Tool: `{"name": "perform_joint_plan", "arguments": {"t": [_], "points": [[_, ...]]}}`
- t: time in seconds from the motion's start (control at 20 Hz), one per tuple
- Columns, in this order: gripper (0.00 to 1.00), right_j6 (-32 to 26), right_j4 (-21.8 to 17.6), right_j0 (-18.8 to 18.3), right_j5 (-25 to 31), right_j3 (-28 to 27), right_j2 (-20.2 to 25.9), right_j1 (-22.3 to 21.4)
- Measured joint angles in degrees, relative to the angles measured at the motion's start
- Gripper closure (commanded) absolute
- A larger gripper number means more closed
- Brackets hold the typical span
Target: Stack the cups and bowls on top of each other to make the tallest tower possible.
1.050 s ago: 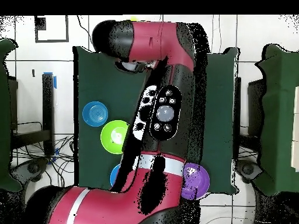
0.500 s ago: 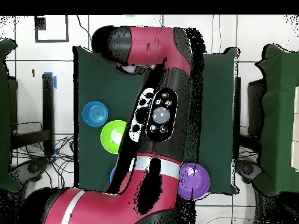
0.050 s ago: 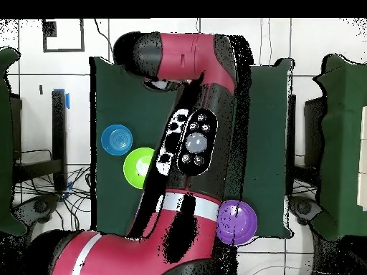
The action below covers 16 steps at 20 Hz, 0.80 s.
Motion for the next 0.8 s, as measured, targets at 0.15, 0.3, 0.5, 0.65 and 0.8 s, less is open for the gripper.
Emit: {"name": "perform_joint_plan", "arguments": {"t": [0.15,0.3,0.5,0.65,0.8], "points": [[0.00,1.61,0.52,-0.02,-0.11,-0.15,-0.85,0.75],[0.00,4.31,1.64,-0.25,-0.10,-1.16,-2.03,2.37],[0.00,7.12,2.99,-1.18,-0.09,-3.85,-3.24,5.02],[0.00,8.67,3.83,-1.96,-0.10,-5.82,-4.07,6.82],[0.00,10.95,4.84,-3.48,-0.09,-9.33,-5.61,9.94]]}}
